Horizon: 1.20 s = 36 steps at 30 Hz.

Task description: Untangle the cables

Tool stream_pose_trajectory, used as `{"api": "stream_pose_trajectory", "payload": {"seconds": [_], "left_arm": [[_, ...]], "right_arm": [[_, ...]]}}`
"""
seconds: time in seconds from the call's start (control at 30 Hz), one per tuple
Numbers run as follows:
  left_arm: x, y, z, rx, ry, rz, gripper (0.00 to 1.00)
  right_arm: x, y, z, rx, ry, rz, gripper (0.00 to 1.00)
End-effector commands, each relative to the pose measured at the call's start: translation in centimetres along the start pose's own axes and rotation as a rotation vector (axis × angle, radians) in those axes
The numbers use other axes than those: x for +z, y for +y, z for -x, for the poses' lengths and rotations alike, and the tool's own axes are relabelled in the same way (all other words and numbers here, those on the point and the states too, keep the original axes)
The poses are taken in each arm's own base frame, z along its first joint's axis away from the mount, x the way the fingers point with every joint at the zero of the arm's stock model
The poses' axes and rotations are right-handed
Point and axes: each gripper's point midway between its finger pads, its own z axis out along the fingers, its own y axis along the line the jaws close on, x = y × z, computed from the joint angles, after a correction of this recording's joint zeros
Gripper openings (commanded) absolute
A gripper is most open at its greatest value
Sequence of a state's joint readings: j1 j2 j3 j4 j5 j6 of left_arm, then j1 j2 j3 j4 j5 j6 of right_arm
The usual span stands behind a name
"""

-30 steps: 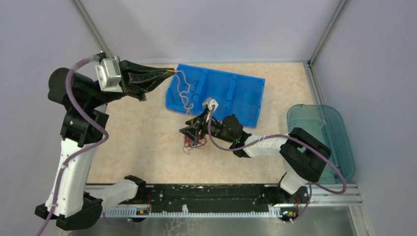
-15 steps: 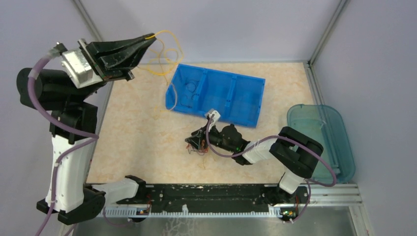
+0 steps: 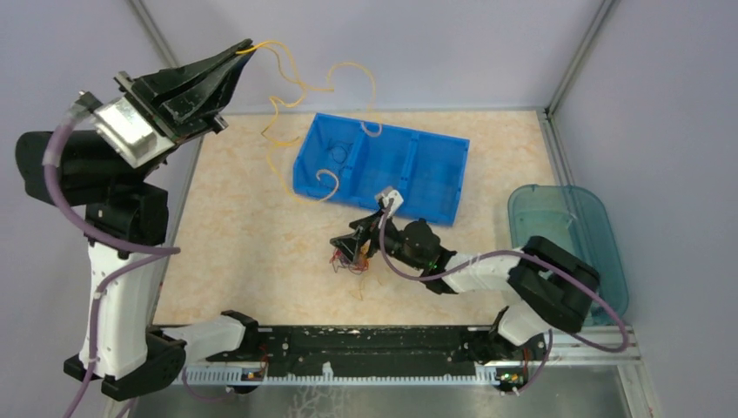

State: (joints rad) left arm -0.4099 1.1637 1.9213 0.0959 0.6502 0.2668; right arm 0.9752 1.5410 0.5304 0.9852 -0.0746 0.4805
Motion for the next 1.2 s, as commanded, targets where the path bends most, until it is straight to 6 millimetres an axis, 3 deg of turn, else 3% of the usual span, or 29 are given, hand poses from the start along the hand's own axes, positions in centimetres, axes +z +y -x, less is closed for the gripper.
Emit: {"api": "stream_pose_trajectory", "payload": {"seconds": [0.0, 0.13, 0.3, 0.4, 0.67, 0.9, 1.0, 1.17], "left_arm": [[-0.2, -0.9, -3.4, -0.023, 0.058, -0.014, 0.0], [-0.5, -1.9, -6.2, -0.058, 0.107, -0.029, 0.0], [-0.7, -2.9, -10.3, -0.113, 0.176, -0.038, 0.0], [-0.9, -3.6, -12.5, -0.14, 0.205, -0.047, 0.0], [-1.0, -5.3, -18.2, -0.199, 0.27, -0.058, 0.0], [-0.6, -7.1, -25.2, -0.246, 0.356, -0.08, 0.0], [-0.2, -7.6, -28.0, -0.254, 0.385, -0.091, 0.0], [-0.5, -9.2, -33.2, -0.263, 0.449, -0.115, 0.0]], "right_arm": [[-1.3, 2.1, 7.0, -0.065, -0.163, -0.011, 0.85], [-2.8, 1.9, 9.8, -0.089, -0.213, -0.058, 0.86], [-4.8, 0.1, 12.2, -0.078, -0.267, -0.148, 0.83], [-6.0, -1.6, 12.3, -0.074, -0.279, -0.237, 0.81], [-9.0, -5.9, 10.2, -0.043, -0.262, -0.439, 0.78], [-12.9, -8.6, 11.9, 0.018, -0.379, -0.578, 0.77], [-14.7, -9.6, 12.4, 0.074, -0.427, -0.634, 0.72], [-15.9, -10.4, 12.6, 0.075, -0.443, -0.69, 0.69]]}}
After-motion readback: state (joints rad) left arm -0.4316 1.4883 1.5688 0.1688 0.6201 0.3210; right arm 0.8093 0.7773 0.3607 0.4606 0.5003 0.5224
